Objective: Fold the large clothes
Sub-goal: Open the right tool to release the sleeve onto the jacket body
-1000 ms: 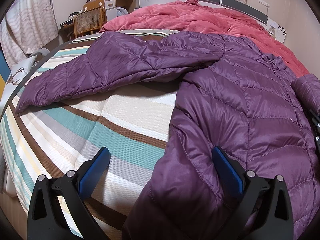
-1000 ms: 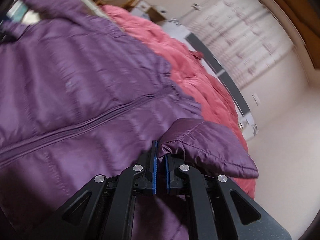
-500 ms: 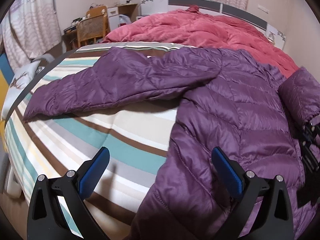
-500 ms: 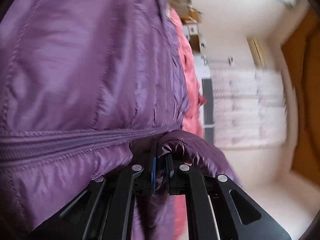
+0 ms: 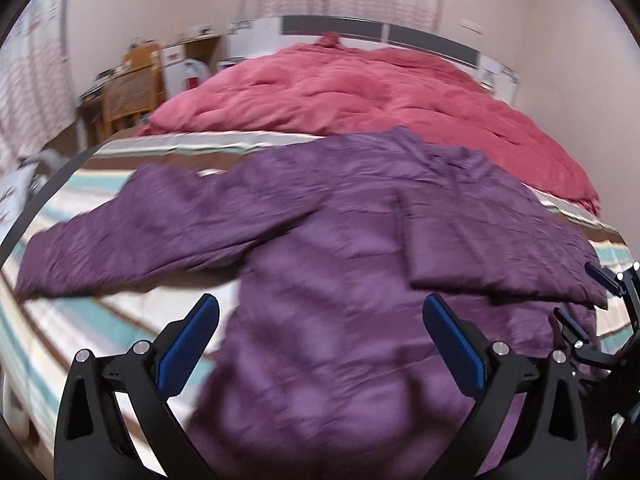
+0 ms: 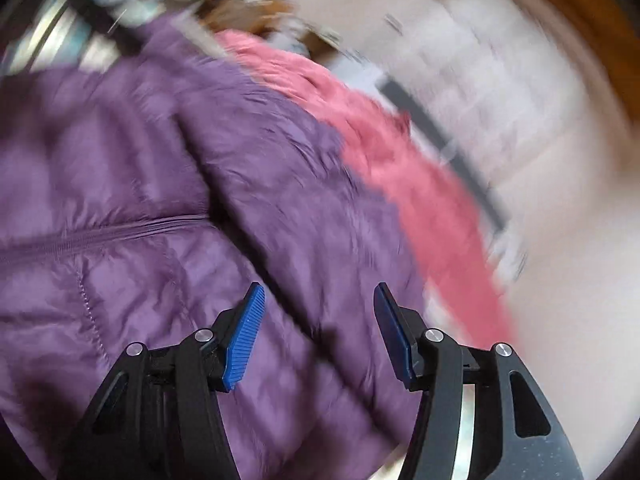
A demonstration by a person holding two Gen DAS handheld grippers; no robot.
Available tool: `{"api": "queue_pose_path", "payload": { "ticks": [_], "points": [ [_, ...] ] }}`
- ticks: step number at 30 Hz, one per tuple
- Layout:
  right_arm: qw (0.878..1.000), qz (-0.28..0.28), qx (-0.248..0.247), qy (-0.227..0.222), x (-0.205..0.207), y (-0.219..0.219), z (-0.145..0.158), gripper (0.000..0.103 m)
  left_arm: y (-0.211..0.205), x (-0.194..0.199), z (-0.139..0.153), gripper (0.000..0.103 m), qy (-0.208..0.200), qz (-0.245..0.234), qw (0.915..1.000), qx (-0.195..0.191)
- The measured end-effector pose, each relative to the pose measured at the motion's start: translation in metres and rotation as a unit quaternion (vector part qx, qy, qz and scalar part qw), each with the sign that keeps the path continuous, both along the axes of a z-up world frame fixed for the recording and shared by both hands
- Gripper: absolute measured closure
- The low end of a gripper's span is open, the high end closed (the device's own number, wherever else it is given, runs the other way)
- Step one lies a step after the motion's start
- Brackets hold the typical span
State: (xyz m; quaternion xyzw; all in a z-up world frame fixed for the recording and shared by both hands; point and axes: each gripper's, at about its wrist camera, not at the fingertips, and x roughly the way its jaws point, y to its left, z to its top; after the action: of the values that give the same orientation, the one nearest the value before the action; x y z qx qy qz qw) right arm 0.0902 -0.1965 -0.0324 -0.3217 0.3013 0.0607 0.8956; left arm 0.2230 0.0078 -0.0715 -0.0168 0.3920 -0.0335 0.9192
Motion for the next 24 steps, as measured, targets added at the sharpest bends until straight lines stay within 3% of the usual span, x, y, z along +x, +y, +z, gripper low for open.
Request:
{"api": "queue_pose_path", "payload": {
  "ticks": [1, 3, 4, 6, 8, 10, 12, 13, 15, 20, 24],
  "points": [
    [0.999, -0.024, 0.039, 0.008, -0.001, -0.015, 0.001, 0.047, -0.01, 0.006, 0.001, 0.002, -0.002, -0.01, 1.0, 0.0],
    [0.983, -0.109, 0.148, 0.024, 0.001, -0.056, 0.01, 0.047, -0.03, 0.02, 0.0, 0.005, -0.002, -0.033, 0.9994, 0.0],
    [0.973, -0.139, 0.181, 0.027, -0.006, -0.07, 0.007, 0.047, -0.04, 0.028, 0.0, 0.012, -0.001, -0.044, 0.999, 0.002],
    [0.94, -0.227, 0.254, 0.026, -0.01, -0.109, 0.008, 0.047, -0.058, 0.043, -0.004, 0.019, 0.009, -0.063, 0.998, 0.005],
    [0.906, -0.291, 0.306, 0.023, -0.02, -0.134, 0.001, 0.047, -0.074, 0.062, -0.013, 0.033, 0.031, -0.08, 0.9963, 0.004],
    [0.882, -0.329, 0.337, 0.018, -0.021, -0.153, -0.003, 0.047, -0.082, 0.073, -0.021, 0.066, 0.055, -0.085, 0.9949, -0.006],
    [0.87, -0.34, 0.355, 0.016, -0.005, -0.16, -0.002, 0.047, -0.083, 0.079, -0.027, 0.084, 0.069, -0.083, 0.9935, -0.034],
    [0.867, -0.338, 0.365, 0.018, -0.004, -0.162, -0.005, 0.052, -0.082, 0.079, -0.026, 0.09, 0.068, -0.08, 0.9937, -0.039],
    [0.869, -0.326, 0.372, 0.024, 0.002, -0.158, -0.006, 0.059, -0.076, 0.075, -0.019, 0.092, 0.05, -0.075, 0.9947, -0.049],
    [0.877, -0.297, 0.377, 0.029, 0.026, -0.14, -0.005, 0.06, -0.054, 0.075, -0.018, 0.093, 0.038, -0.047, 0.9972, -0.045],
    [0.876, -0.311, 0.364, 0.047, 0.051, -0.142, -0.017, 0.06, -0.053, 0.073, -0.035, 0.091, 0.043, -0.048, 0.9974, -0.031]
  ]
}}
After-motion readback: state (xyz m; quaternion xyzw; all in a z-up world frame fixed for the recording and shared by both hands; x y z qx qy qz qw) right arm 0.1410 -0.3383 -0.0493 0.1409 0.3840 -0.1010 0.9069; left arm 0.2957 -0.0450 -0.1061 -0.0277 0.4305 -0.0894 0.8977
